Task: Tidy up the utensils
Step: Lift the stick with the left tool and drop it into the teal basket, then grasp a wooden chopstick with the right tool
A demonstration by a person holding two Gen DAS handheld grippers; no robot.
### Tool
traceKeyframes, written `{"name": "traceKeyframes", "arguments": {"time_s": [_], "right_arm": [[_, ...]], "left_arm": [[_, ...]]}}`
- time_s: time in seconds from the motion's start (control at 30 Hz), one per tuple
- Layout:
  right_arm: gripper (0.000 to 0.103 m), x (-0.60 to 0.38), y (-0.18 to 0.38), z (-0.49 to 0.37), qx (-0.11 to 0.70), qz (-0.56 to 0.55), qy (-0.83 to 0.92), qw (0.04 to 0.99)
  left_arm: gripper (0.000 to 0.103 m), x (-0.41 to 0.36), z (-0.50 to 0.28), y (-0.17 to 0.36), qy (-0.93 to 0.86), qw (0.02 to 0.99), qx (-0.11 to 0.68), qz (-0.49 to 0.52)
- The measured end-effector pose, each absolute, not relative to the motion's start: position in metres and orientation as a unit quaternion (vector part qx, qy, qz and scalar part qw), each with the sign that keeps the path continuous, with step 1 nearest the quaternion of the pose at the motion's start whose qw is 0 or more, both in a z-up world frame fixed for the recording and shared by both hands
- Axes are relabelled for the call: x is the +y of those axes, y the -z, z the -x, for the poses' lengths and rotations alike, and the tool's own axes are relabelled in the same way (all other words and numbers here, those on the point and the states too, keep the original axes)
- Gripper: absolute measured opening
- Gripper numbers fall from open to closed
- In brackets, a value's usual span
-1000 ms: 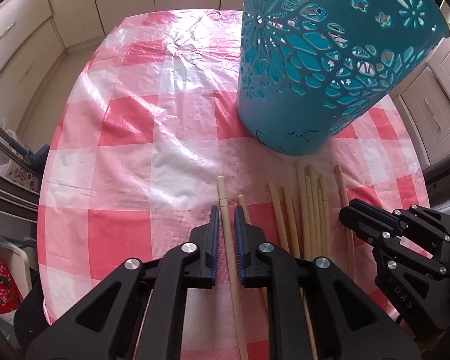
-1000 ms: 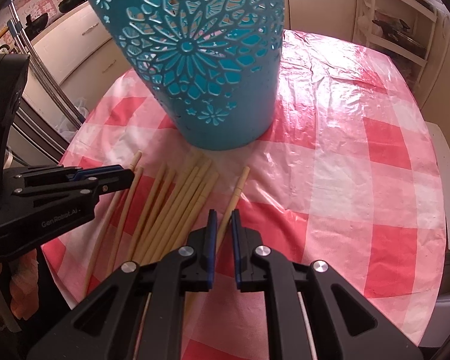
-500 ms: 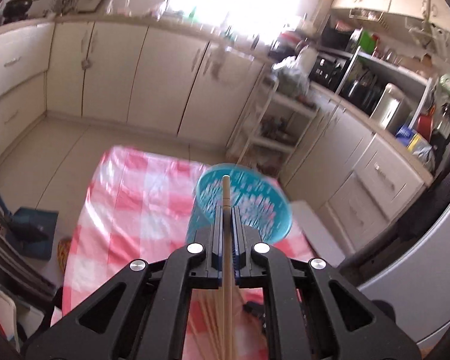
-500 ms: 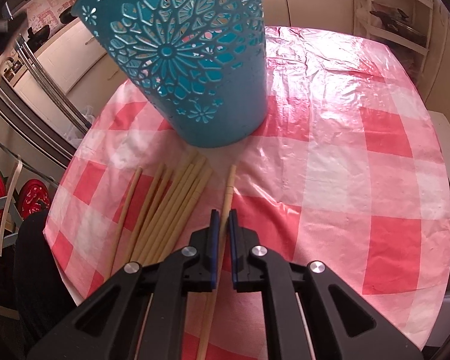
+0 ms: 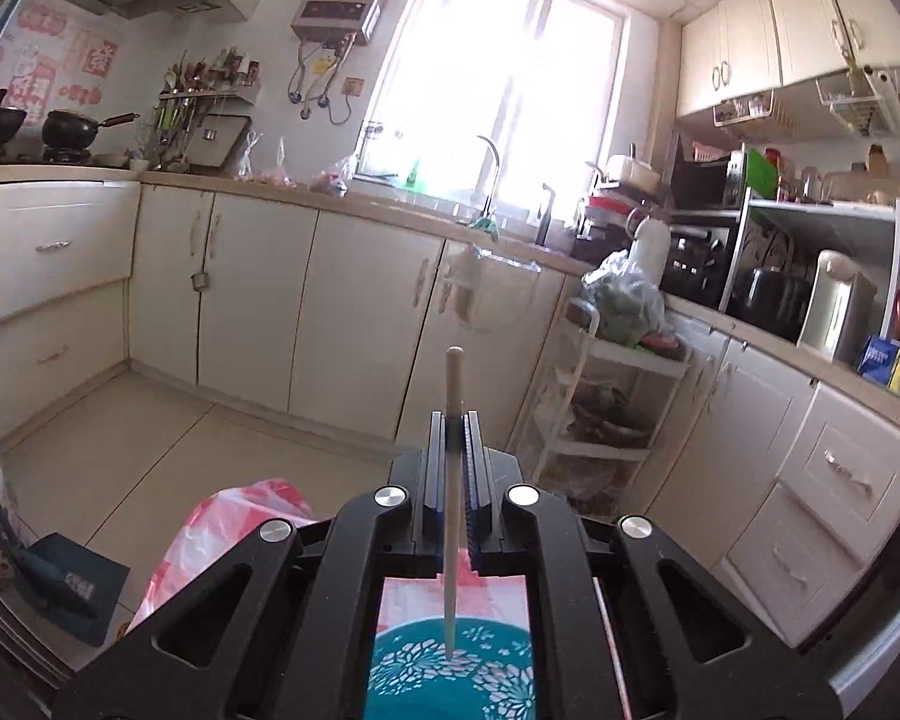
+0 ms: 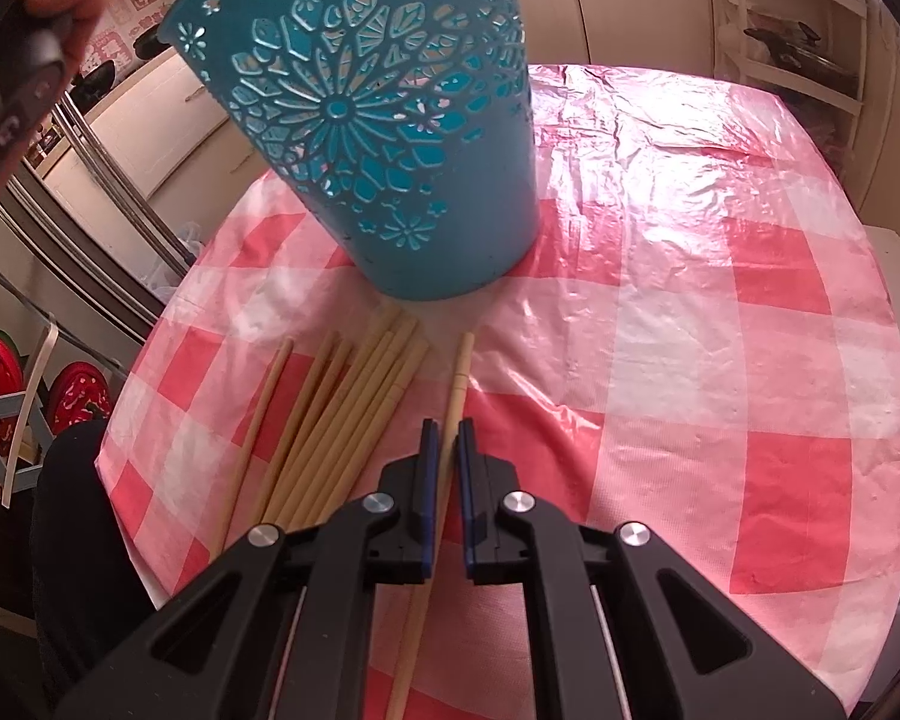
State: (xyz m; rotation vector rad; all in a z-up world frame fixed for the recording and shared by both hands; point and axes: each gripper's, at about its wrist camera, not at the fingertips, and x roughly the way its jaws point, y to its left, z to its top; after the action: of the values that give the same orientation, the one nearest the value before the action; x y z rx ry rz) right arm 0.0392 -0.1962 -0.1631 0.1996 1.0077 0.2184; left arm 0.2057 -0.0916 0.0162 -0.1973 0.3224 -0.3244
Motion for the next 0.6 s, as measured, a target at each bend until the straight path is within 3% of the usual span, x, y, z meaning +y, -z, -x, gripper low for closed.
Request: {"name": "traceKeyframes", "arguments": {"time_s": [0.33, 0.37, 0.47, 0.6], "right_arm": [[0.008, -0.195, 0.162, -0.041, 0.490, -0.090, -0.103, 0.861], [0.008, -0.195, 0.161, -0.041, 0.492, -0.089, -0.101, 0.860], [0.014, -0.190, 0.161, -0.041, 0.497, -0.083, -0.099, 0.858], [0.014, -0.179, 0.161, -0.043, 0.496, -0.062, -0.076, 0.863]], "left_arm": [[0.008, -0.093, -0.193, 0.049, 0.156, 0.952, 0.264, 0.013], [0.017, -0.088, -0.189, 0.049, 0.153, 0.951, 0.269, 0.013], [0.053, -0.065, -0.170, 0.041, 0.130, 0.954, 0.270, 0.023], [0.066, -0.034, -0.140, 0.032, 0.128, 0.952, 0.275, 0.048]]}}
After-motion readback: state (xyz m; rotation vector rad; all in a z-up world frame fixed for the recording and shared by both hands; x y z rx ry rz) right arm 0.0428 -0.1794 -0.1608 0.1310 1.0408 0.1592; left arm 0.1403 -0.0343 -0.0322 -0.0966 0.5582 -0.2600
